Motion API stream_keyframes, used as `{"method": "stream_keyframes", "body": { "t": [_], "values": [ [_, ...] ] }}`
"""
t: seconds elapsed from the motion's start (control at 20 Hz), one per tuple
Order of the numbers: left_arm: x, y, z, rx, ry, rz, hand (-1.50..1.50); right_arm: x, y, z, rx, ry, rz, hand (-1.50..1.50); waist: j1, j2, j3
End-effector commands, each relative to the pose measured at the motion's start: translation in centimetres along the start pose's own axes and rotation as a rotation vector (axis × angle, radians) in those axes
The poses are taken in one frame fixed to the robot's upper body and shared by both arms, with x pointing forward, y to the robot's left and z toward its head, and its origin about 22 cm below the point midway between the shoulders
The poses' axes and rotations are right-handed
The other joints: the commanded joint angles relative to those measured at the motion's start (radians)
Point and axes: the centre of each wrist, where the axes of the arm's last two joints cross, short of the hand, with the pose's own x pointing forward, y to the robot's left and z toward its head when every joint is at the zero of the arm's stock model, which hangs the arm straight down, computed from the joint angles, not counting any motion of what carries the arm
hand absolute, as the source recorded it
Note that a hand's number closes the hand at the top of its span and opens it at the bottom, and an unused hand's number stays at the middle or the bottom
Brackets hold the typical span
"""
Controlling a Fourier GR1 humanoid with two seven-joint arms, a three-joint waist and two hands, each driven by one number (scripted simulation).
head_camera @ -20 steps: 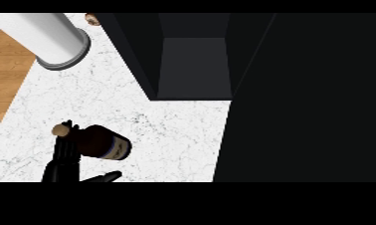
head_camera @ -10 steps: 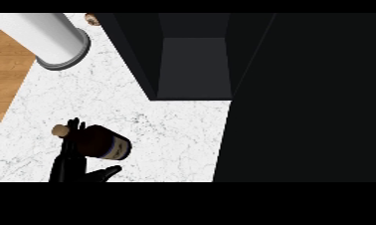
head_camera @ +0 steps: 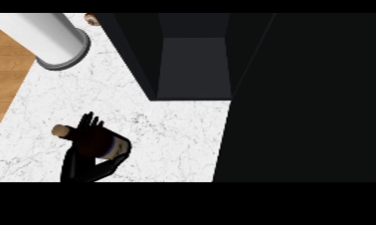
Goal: Pick up the wine, place it into the cabinet and close the cabinet
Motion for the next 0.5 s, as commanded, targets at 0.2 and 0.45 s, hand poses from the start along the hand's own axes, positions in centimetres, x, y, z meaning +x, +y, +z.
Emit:
{"method": "stream_keyframes", "body": {
  "t": [0.2, 0.45],
  "values": [
    [0.8, -1.2, -1.4, -0.099, -0.038, 0.017, 1.50, 0.9, -1.0, 2.7, 0.031, 0.016, -0.035, -1.50, 0.001, 0.000, 0.001],
    [-0.5, -1.8, -1.5, -0.184, -0.176, -0.149, 1.50, 0.7, -0.4, 2.3, 0.052, 0.020, -0.041, -1.50, -0.006, 0.000, 0.000]
  ]
}}
